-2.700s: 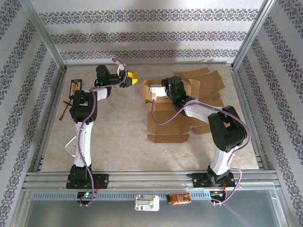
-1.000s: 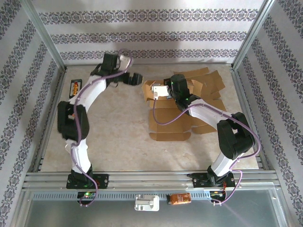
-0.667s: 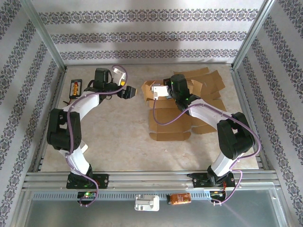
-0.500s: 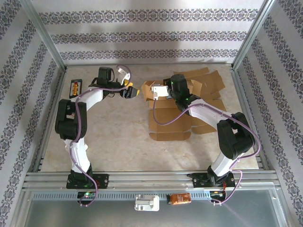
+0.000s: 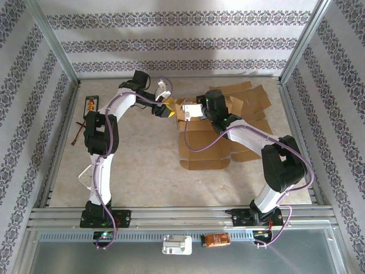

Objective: Fold the paper box

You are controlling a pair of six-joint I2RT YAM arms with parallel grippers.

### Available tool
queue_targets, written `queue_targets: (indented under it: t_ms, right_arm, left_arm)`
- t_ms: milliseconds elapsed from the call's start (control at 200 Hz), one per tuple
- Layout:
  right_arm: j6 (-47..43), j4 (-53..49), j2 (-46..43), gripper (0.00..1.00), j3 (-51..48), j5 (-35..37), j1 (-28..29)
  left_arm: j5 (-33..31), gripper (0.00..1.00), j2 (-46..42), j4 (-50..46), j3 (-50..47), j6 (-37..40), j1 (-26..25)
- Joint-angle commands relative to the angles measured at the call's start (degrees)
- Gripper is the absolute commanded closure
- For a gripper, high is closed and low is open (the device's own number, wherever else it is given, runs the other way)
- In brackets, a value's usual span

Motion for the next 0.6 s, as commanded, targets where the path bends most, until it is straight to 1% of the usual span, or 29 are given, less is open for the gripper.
queue_targets:
  t_ms: [0, 80, 185, 360, 450, 595]
  right_arm:
    - [-0.8, 0.3, -0.6, 0.99, 1.1, -1.0, 1.0]
    - [-0.7, 0.3, -0.7, 0.99, 1.2, -1.1, 1.1]
    - [-0.6, 0.3, -0.6, 0.99, 1.5, -1.0, 1.1]
    - [-0.5, 0.4, -0.2, 0.99, 1.5, -0.2, 1.5]
    - [-0.4, 0.9, 0.1, 0.99, 1.2, 0.2, 1.8]
    - [-0.2, 2.5, 1.0, 1.00, 0.6, 2.1, 2.2]
  left_arm:
    - [2.8, 0.37, 1.9, -6.8, 2.1, 5.2, -1.0]
    - [3.9, 0.41, 1.9, -5.9, 2.2, 4.5, -1.4]
    - [7.3, 0.42, 1.7, -4.8, 1.8, 2.9, -1.9]
    - [7.5, 0.43, 1.7, -2.6, 1.2, -1.5, -3.6]
    - [6.1, 0.42, 1.3, 2.0, -0.4, -6.4, -4.3]
    - [4.1, 0.42, -0.8, 12.2, -5.6, -14.4, -6.1]
